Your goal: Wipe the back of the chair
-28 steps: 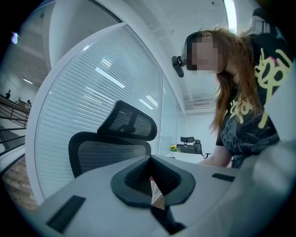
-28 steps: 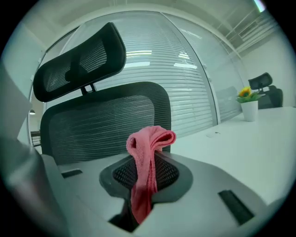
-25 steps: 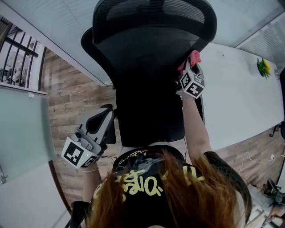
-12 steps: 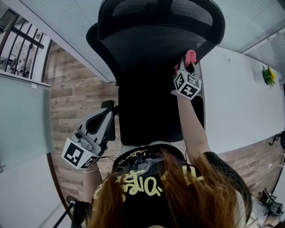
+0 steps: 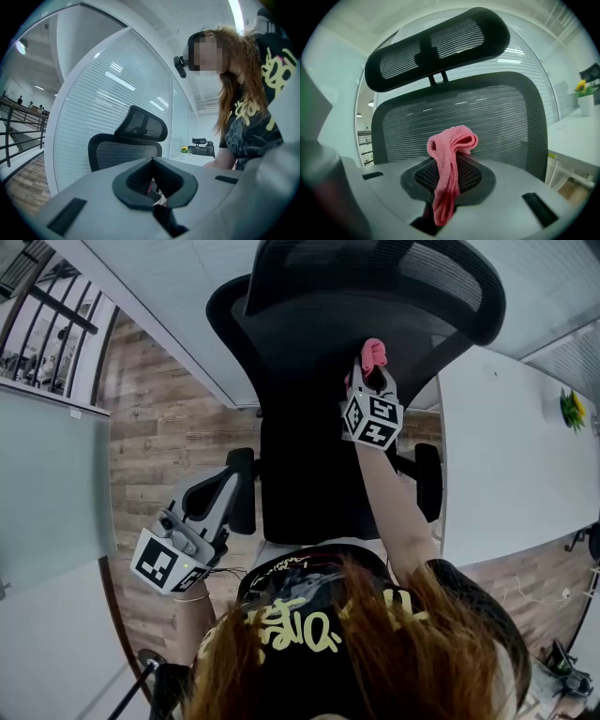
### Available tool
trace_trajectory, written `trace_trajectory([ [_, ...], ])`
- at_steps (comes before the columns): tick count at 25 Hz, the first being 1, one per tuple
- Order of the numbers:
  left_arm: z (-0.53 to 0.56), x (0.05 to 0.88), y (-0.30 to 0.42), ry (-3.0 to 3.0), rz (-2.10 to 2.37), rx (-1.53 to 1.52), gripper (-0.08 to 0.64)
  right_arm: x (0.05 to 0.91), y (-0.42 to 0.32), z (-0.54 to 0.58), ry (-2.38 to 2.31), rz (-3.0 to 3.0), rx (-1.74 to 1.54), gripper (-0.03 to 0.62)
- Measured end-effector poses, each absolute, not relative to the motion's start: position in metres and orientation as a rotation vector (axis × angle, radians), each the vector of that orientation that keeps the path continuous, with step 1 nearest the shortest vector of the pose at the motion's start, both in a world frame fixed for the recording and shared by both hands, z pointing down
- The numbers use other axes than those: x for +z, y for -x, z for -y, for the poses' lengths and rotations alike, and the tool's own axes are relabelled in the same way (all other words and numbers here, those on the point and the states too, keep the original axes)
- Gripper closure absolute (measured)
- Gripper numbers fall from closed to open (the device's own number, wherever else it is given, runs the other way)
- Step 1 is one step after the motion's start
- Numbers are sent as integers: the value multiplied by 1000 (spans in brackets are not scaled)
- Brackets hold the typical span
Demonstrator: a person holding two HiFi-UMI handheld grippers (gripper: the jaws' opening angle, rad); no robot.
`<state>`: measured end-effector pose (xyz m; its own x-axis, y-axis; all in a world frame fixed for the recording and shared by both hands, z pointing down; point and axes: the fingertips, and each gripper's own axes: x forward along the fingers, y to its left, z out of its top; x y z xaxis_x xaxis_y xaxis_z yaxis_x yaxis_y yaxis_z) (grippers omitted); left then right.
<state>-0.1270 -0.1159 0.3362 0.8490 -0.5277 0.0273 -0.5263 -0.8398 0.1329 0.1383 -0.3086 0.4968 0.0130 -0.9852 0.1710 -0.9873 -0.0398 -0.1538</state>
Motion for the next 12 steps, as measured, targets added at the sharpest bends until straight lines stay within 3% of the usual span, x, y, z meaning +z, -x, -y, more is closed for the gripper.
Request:
trace_trajectory([
  [12,128,347,177,-2866,831,1,568,494,-26,328,-2044,2317,305,525],
])
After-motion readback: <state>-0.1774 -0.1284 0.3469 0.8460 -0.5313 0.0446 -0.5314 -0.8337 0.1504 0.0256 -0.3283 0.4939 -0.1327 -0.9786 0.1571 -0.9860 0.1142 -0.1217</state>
